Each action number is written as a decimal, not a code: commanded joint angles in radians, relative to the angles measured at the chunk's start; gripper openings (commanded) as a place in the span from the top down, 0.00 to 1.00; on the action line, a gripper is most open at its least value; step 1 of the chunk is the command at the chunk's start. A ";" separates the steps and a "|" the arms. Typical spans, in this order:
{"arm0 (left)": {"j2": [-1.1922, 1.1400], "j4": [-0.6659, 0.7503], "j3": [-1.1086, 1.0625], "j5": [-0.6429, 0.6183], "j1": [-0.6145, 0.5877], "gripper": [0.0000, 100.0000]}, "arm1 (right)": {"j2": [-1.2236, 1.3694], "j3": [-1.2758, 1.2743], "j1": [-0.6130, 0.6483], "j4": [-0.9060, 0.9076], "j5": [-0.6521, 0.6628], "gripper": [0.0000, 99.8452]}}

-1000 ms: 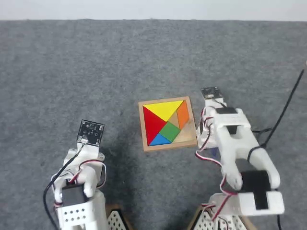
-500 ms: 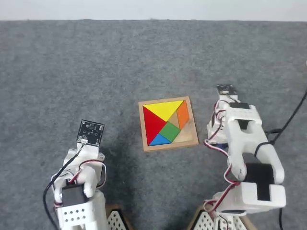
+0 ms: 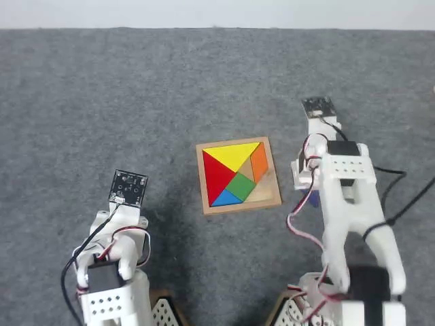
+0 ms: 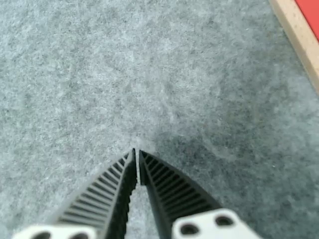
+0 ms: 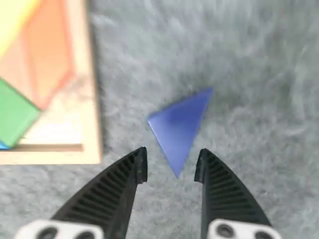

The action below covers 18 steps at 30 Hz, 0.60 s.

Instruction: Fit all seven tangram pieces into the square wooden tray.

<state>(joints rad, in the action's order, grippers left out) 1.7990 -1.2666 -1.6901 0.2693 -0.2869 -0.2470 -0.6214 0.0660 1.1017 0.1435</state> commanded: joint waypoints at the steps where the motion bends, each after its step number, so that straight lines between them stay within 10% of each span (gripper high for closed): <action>1: 0.020 -0.005 0.007 0.014 -0.008 0.99 | -0.051 0.051 0.044 0.005 0.006 0.81; 18: 0.020 -0.005 0.007 0.014 -0.008 0.99 | 0.503 0.276 -0.139 -0.027 0.014 0.82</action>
<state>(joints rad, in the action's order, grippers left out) 1.7990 -1.2666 -1.6901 0.2693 -0.2869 0.2148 -0.4035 -0.0169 1.0541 0.1465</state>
